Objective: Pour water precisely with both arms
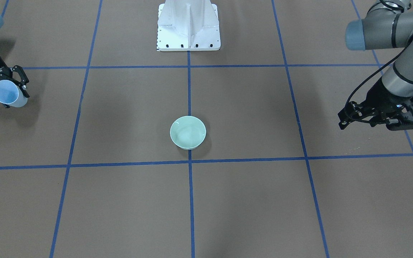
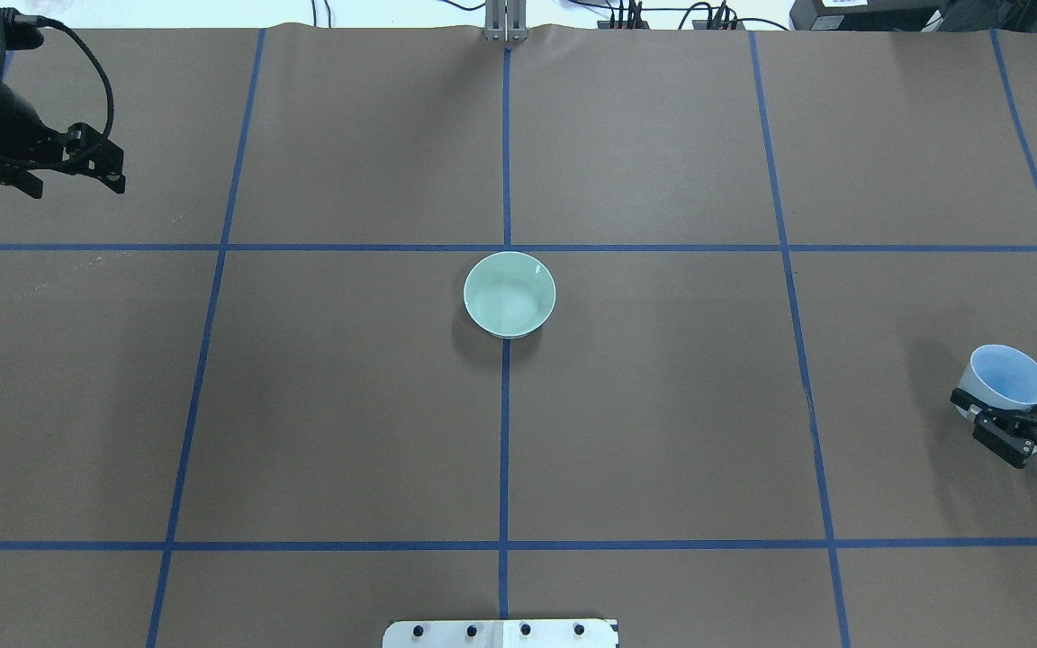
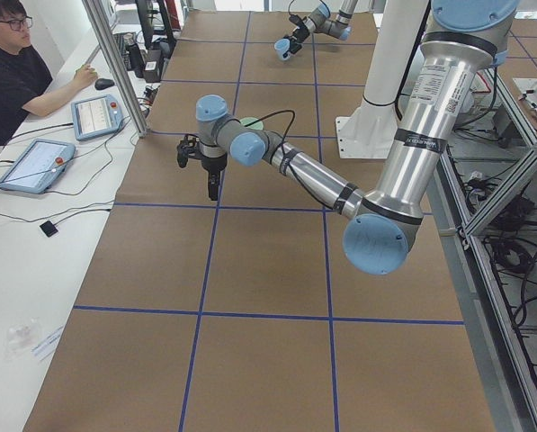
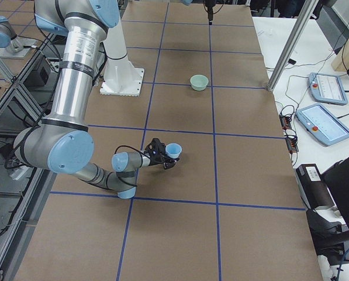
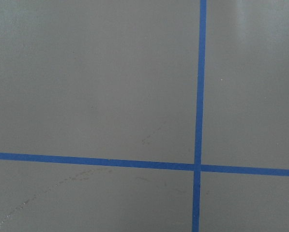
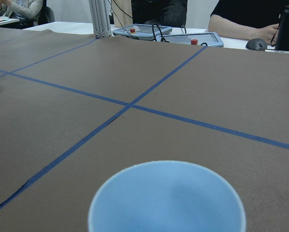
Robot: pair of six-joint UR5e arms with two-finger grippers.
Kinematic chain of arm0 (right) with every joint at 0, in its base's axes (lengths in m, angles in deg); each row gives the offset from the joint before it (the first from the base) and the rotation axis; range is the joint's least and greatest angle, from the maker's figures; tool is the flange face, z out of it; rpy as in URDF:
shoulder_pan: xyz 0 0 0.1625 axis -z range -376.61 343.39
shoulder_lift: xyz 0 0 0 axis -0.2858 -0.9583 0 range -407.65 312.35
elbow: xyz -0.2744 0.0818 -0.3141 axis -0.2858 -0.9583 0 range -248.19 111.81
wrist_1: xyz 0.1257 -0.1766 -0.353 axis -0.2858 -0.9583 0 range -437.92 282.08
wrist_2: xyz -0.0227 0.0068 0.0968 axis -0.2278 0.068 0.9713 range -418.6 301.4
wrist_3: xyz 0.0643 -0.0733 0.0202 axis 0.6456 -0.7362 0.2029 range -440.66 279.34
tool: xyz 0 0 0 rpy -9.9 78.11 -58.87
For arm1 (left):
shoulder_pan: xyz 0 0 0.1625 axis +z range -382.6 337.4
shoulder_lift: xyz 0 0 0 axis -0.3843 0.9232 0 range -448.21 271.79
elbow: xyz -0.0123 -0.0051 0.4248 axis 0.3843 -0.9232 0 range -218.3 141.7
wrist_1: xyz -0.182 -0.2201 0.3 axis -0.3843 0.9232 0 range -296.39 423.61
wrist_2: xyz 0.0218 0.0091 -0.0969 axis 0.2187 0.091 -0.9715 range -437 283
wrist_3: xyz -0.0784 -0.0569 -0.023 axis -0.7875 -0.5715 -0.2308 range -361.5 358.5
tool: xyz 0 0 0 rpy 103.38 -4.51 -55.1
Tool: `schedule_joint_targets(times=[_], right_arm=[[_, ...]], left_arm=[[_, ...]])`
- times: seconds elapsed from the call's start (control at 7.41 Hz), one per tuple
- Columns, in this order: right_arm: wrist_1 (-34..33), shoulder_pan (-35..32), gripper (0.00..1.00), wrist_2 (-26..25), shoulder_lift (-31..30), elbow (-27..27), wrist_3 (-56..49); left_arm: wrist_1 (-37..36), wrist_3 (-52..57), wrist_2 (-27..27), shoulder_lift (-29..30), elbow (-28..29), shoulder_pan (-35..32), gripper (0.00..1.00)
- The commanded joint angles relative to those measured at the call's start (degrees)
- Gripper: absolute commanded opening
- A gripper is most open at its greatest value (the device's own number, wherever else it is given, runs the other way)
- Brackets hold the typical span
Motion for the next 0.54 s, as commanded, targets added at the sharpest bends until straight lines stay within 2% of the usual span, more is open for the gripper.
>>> schedule_joint_targets(times=[0.0,0.27,0.4], right_arm=[[0.99,0.0,0.59,-0.25,0.0,-0.08,0.0],[0.99,0.0,0.75,-0.25,0.09,-0.17,-0.17],[0.99,0.0,0.85,-0.25,0.09,-0.17,-0.26]], left_arm=[[0.0,0.0,0.0,0.0,0.09,0.0,1.0],[0.0,0.0,0.0,0.09,0.09,0.0,1.0],[-0.09,0.0,0.0,0.09,0.09,0.0,1.0]])
